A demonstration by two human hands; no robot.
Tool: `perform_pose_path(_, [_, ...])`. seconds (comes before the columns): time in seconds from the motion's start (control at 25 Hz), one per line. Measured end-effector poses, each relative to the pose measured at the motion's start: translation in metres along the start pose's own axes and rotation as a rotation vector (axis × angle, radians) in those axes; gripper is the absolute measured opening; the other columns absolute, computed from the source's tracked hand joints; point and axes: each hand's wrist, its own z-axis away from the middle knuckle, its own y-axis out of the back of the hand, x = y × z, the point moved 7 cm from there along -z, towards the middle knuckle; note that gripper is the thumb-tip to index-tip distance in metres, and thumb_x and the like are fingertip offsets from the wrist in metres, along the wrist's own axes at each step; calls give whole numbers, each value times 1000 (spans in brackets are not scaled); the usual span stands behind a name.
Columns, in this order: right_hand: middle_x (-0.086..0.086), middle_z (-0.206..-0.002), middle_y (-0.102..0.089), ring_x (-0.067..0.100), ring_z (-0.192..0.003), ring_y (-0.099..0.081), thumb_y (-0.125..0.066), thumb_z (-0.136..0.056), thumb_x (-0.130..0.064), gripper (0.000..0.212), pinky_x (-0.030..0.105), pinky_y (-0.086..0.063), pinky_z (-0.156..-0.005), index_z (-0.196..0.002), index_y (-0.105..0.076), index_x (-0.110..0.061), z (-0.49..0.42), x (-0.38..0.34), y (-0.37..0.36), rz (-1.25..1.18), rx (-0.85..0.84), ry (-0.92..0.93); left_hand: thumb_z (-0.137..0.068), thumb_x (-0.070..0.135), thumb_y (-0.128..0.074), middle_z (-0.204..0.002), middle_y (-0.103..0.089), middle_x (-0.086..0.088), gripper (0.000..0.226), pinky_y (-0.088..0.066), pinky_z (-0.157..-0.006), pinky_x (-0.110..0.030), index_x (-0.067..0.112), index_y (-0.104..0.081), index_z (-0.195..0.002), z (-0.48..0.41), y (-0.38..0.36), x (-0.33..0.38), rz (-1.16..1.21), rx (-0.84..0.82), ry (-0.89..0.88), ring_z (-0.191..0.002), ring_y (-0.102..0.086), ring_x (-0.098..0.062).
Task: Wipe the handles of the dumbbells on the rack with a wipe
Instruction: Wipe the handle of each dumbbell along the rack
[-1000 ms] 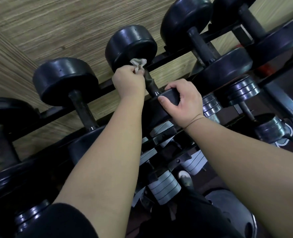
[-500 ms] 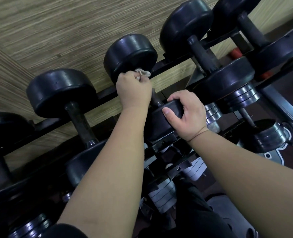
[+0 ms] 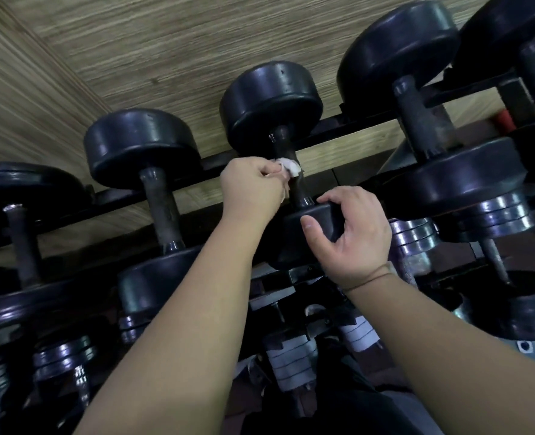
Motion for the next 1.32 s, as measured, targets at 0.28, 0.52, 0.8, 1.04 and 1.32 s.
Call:
perform_pose_path(0.28, [3,-100,-72,24,-100,-67,-67,-88,-50,43,46,-55,-83,-98,-74,-10,2,1,0,-49,98,77,-90,12,-79,-71,-66,9,5,-43,-57,-2,9,-81,-93,-22,4,9,115,242,54,-68,-69,1])
perform_pose_path(0.52, [5,-101,-72,24,-102,-66,-67,-87,-51,44,46,-55,-87,-99,-74,-9,3,0,0,-61,93,97,-86,15,-82,-67,-75,3,13,-54,-63,-18,20,-81,-74,-2,1,-1,99,80,81,-60,-67,-1])
perform_pose_path(0.8, [5,-102,-71,26,-103,-66,-67,-86,-51,45,47,-55,-88,-100,-74,-10,3,-1,0,-63,68,93,-81,16,-84,-68,-74,7,8,-64,-81,-34,23,-82,-79,-30,5,3,187,273,110,-74,-76,-14])
perform_pose_path(1.04, [4,-102,-71,24,-103,-65,-67,-86,-53,45,44,-53,-90,-100,-74,-11,3,0,0,-73,67,85,-86,18,-84,-75,-76,7,20,-58,-73,-19,29,-77,-70,11,0,-12,75,67,171,-74,-73,-4])
perform_pose_path(1.32, [4,-104,-71,26,-105,-65,-68,-85,-51,44,47,-54,-90,-101,-74,-11,2,-1,0,-71,62,84,-85,18,-85,-78,-75,7,9,-55,-71,-14,15,-84,-93,-24,5,8,137,259,118,-70,-70,2])
